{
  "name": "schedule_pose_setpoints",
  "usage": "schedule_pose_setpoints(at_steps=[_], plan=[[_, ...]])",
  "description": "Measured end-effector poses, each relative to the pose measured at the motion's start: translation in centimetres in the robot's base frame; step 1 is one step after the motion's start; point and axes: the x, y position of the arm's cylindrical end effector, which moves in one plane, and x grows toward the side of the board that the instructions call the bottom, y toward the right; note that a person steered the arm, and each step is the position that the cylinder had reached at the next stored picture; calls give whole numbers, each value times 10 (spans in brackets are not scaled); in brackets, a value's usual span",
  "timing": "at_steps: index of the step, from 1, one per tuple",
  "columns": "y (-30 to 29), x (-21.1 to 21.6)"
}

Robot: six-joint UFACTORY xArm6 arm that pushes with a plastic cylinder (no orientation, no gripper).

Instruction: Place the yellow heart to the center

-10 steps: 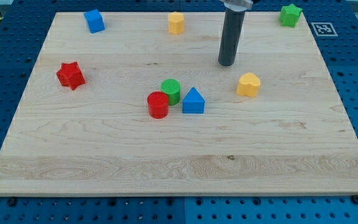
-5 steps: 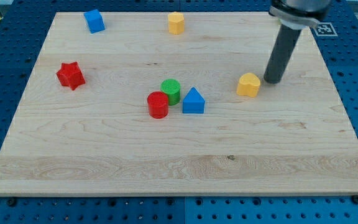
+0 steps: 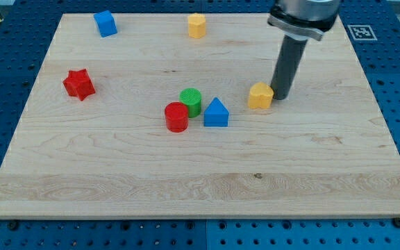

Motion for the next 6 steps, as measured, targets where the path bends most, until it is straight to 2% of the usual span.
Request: schedule_pose_setpoints(at_steps=[2,3,4,5,6], plan=[[-74,-10],[-67,-17],[-31,-1],[-30,37],[-30,37]])
